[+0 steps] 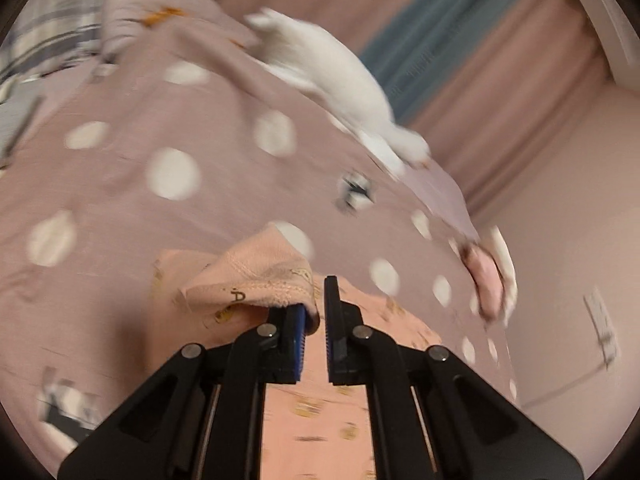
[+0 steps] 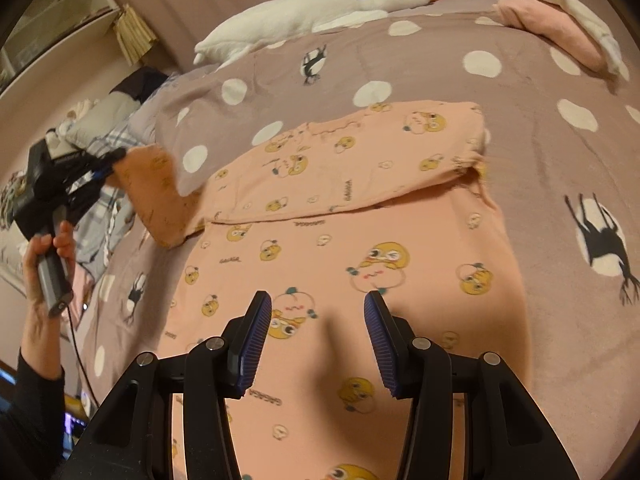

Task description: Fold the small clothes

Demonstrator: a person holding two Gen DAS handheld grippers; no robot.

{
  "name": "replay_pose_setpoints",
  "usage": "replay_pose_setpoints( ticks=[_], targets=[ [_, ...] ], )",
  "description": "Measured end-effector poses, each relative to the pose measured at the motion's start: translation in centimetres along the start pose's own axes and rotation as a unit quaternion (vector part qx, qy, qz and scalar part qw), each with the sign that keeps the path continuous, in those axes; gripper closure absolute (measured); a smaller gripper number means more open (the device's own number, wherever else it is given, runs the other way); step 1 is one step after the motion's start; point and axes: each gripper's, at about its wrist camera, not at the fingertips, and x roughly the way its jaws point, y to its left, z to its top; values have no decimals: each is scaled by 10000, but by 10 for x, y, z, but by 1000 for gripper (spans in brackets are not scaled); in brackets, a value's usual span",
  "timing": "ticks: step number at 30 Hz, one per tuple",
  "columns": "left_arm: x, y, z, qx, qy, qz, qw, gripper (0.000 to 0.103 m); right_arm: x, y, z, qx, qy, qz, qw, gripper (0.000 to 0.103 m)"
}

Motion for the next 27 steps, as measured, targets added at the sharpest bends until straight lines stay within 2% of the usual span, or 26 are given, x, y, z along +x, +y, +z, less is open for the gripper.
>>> replay_pose_setpoints(
  ticks=[4,7,8,11,12,13,17,20,27],
  targets=[
    [50,-47,-31,424,545,13,9976,97,-6,-15,-2,163,-45,-9,9999,54],
    [88,-60,-55,567,1041,173,9928,92,-8,-24,-3,276,-42,-42,9996,54],
    [99,-62,-65,619,1228,194,9903,87,-9,-26,-4,303,-43,-43,9995,54],
    [112,-67,-87,732,1563,305,9845,57,-11,-32,-5,388,-44,-30,9992,54],
    [110,-65,-92,758,1596,241,9840,50,-11,-33,-5,398,-41,-27,9992,54],
    [107,-63,-94,787,1639,190,9831,47,-11,-34,-5,411,-38,-25,9991,54],
    [76,-48,-101,941,1547,71,9834,42,-9,-35,-2,493,-41,101,9987,54],
    [48,-28,-107,917,1377,144,9861,34,-1,-27,4,442,8,267,9987,54],
    [-4,33,-110,147,1093,453,9929,33,41,27,37,-410,191,438,9980,54]
  ],
)
